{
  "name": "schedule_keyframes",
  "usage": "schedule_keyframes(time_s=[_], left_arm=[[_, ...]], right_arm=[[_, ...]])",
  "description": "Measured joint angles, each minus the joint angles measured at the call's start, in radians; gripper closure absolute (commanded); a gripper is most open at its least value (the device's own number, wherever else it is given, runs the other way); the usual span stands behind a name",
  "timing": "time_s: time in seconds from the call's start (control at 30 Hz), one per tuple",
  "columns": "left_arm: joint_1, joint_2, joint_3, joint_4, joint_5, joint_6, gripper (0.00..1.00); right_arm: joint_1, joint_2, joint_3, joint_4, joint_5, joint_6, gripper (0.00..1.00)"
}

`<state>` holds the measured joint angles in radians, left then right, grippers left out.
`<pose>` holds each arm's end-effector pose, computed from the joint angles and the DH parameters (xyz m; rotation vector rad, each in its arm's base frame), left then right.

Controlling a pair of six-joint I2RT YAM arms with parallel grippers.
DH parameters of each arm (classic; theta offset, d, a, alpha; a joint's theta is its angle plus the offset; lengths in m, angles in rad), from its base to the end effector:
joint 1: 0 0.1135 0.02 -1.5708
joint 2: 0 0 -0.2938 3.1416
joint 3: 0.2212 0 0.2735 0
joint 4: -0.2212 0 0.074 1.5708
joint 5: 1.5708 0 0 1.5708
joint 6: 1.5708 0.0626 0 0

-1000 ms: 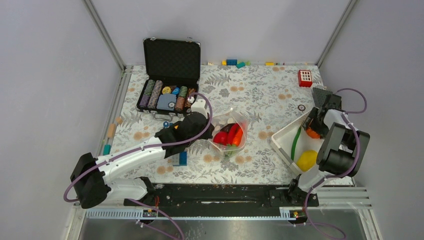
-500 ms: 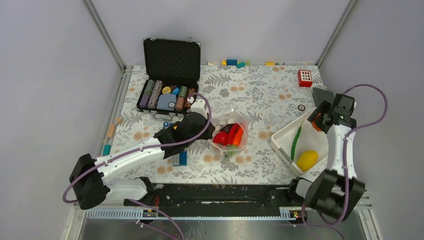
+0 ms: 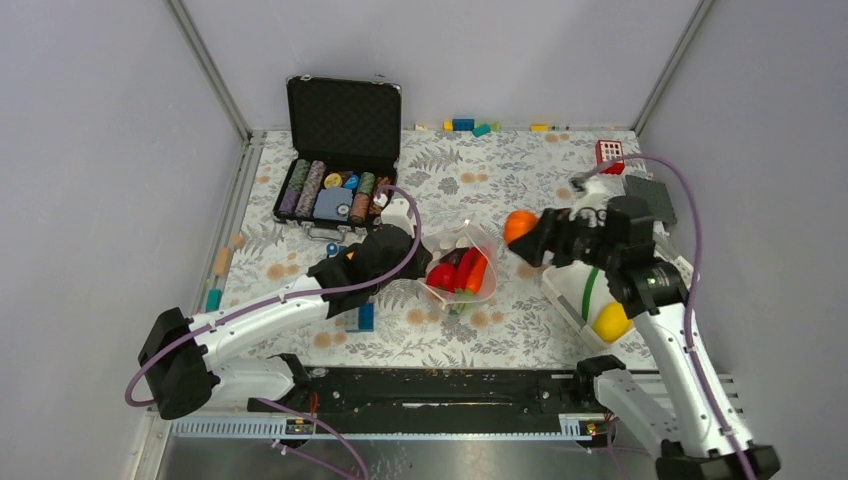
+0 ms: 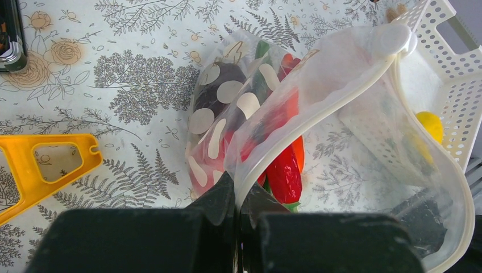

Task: Place the food in the zip-top bag and seal the zipper
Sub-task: Place the fake vegetable in the zipper food storage bag.

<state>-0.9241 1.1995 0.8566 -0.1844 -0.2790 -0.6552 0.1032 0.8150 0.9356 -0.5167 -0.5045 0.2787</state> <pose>0.1950 -0.2297 0.2866 0.1156 2.1429 -0.6618 0.1908 0.0502 0.3693 -0.1632 1.9821 0.7437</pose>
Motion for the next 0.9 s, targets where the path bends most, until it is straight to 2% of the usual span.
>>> schedule_keyframes(time_s=[0.1, 0.2, 0.33, 0.4, 0.5, 0.7, 0.9], left_arm=[[0.0, 0.0, 0.0, 0.0, 0.004, -0.001, 1.0], [0.0, 0.0, 0.0, 0.0, 0.007, -0.005, 1.0], [0.0, 0.0, 0.0, 0.0, 0.01, -0.01, 1.0], [0.0, -0.001, -0.001, 0.002, 0.011, -0.013, 1.0], [0.0, -0.004, -0.007, 0.008, 0.014, -0.019, 1.0], [0.0, -0.009, -0.016, 0.019, 0.025, -0.027, 1.0], [0.0, -0.009, -0.016, 0.021, 0.037, -0.031, 1.0]], right_arm=[[0.228, 0.037, 0.027, 0.014, -0.032, -0.001, 0.46], [0.409, 0.109, 0.087, 0.015, -0.013, -0.013, 0.41], [0.546, 0.22, 0.172, 0.004, 0.079, -0.04, 0.35], [0.576, 0.278, 0.202, -0.013, 0.144, -0.053, 0.32], [0.587, 0.32, 0.206, -0.037, 0.205, -0.063, 0.21], [0.593, 0.322, 0.206, -0.055, 0.252, -0.071, 0.01], [0.595, 0.298, 0.204, -0.054, 0.249, -0.079, 0.0]])
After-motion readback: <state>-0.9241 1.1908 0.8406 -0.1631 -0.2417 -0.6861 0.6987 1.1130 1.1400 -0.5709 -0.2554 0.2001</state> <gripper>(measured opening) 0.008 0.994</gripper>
